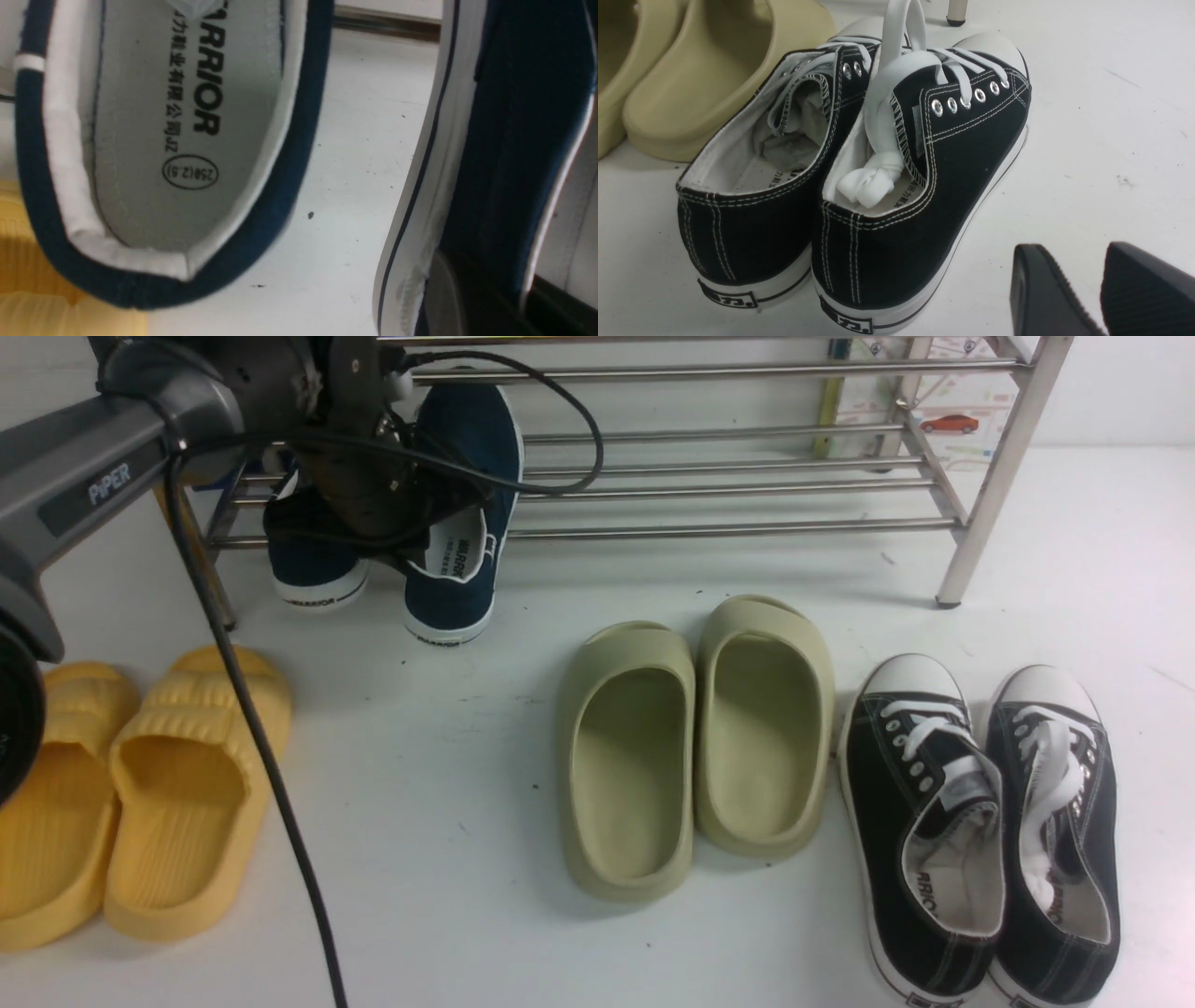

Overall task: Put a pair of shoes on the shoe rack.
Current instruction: Use the left arm to put a shoe into the shoe rack

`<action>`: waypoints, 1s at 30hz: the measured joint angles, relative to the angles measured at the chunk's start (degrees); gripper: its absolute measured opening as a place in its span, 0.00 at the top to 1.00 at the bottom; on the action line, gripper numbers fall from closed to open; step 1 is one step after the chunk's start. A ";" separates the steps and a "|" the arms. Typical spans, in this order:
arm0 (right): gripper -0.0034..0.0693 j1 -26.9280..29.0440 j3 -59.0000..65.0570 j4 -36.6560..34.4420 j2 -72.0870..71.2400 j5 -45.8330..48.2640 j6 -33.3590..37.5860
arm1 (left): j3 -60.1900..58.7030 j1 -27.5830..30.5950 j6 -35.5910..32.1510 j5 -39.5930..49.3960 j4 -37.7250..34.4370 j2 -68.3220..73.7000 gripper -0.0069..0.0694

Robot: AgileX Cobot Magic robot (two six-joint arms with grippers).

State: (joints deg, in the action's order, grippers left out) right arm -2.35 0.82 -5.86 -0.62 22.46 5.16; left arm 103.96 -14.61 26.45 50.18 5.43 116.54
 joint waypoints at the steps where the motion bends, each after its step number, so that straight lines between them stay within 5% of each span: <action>1: 0.62 0.00 0.00 0.00 0.00 0.00 0.00 | 0.01 0.00 0.39 -0.21 0.27 0.52 0.91; 22: 0.62 0.00 0.00 0.00 0.00 0.00 0.00 | 0.26 0.00 8.21 -5.67 5.85 1.34 0.91; 30: 0.62 0.00 0.00 0.00 0.00 0.00 0.00 | 0.76 0.00 8.45 -7.67 6.35 1.34 0.76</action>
State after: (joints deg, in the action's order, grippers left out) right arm -2.35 0.82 -5.86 -0.62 22.46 5.16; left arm 104.73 -14.61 34.90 42.51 11.78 117.89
